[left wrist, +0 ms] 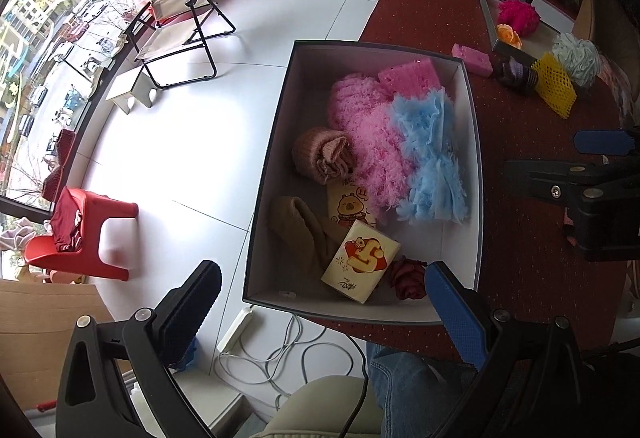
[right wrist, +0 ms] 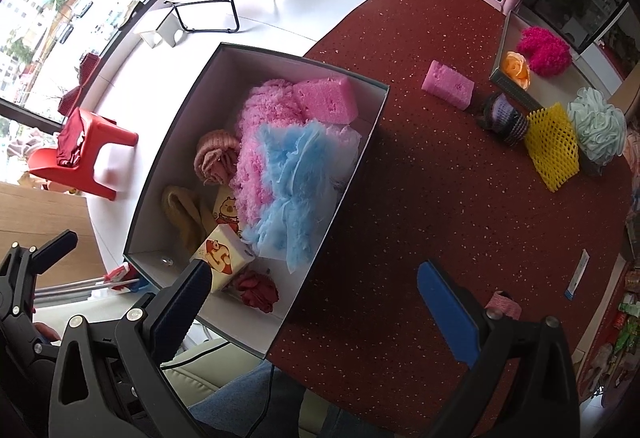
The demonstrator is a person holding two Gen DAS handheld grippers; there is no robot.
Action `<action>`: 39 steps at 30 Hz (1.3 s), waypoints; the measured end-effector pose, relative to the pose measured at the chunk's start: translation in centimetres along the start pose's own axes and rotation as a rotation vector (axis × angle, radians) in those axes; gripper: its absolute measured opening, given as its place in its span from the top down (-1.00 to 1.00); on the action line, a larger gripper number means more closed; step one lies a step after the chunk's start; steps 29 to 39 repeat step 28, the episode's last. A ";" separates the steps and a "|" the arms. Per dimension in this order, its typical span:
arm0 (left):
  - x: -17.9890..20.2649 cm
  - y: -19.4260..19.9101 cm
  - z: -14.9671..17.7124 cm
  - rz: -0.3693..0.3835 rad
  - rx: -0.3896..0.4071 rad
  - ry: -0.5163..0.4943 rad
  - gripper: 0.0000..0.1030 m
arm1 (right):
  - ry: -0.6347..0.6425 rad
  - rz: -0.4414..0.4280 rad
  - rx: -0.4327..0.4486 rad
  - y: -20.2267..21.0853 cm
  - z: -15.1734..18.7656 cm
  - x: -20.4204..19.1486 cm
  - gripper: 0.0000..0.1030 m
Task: Organize soft objects
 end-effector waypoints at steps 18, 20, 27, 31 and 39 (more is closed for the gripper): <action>0.4 -1.3 -0.2 0.002 -0.035 0.018 -0.99 | 0.039 0.018 -0.019 -0.3 0.3 -0.2 -0.99; 0.5 -1.4 -0.2 0.003 -0.039 0.017 -0.99 | 0.045 0.018 -0.021 -0.4 0.3 -0.2 -0.99; 0.4 -1.1 -0.1 -0.019 0.005 0.014 -0.99 | 0.056 0.018 -0.030 -0.7 0.4 -0.3 -0.99; 0.5 -0.9 -0.2 -0.023 0.013 0.006 -0.99 | 0.057 0.019 -0.031 -0.7 0.4 -0.4 -0.99; 0.5 -0.9 -0.2 -0.023 0.013 0.006 -0.99 | 0.057 0.019 -0.031 -0.7 0.4 -0.4 -0.99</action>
Point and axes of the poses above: each gripper's, at about its wrist camera, not at the fingertips, and y roughly against the way its jaws point, x to its right, z to its underside, the point moved 3 cm from there along -y, roughly the way its jaws point, and after that the axes turned 13 degrees about y, right-handed, at the moved point
